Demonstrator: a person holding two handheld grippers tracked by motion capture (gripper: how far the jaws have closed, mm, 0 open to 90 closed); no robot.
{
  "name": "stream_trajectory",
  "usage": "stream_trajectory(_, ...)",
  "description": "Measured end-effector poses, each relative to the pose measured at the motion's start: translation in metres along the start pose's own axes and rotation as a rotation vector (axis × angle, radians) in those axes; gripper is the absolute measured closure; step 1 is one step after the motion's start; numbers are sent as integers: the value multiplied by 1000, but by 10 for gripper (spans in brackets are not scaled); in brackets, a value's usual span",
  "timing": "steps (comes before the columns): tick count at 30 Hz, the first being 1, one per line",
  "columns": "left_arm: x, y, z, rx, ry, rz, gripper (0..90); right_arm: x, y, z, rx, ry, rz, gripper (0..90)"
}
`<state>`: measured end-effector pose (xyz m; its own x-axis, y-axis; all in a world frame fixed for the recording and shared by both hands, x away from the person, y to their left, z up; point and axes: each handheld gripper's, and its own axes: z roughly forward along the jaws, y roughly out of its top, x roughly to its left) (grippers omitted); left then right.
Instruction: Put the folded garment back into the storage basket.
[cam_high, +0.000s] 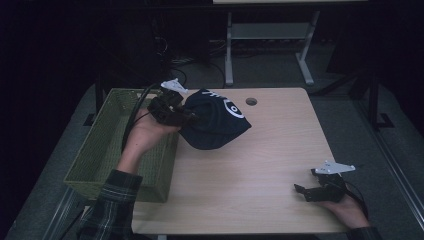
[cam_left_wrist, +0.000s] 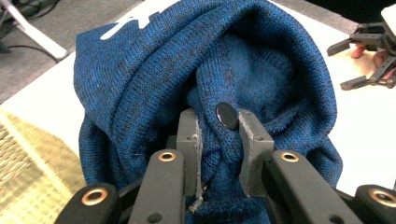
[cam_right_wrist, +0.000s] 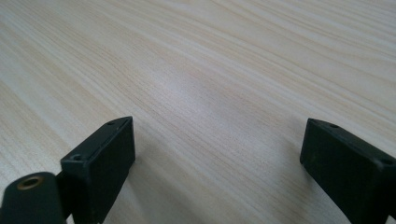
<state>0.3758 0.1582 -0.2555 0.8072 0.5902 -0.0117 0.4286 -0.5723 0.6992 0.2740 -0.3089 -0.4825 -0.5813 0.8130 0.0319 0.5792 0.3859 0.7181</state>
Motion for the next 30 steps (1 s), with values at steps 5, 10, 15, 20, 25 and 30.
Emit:
stream_trajectory(5,8,-6,-13,-13,31,-23,729,0,0,0,0,-4,1,99)
stream_trajectory(10,16,-12,-25,-22,64,-45,729,-1,0,0,1,-6,2,99)
stream_trajectory(15,29,-26,-44,-43,130,-79,729,-1,0,0,1,-6,2,99)
stream_trajectory(20,38,-37,-55,-49,164,-111,729,-1,0,0,1,-6,2,99)
stream_trajectory(25,51,-57,-67,-52,226,-168,729,-1,0,0,0,-6,3,99)
stream_trajectory(30,60,-72,-74,-54,276,-213,730,-1,0,0,0,-6,3,99)
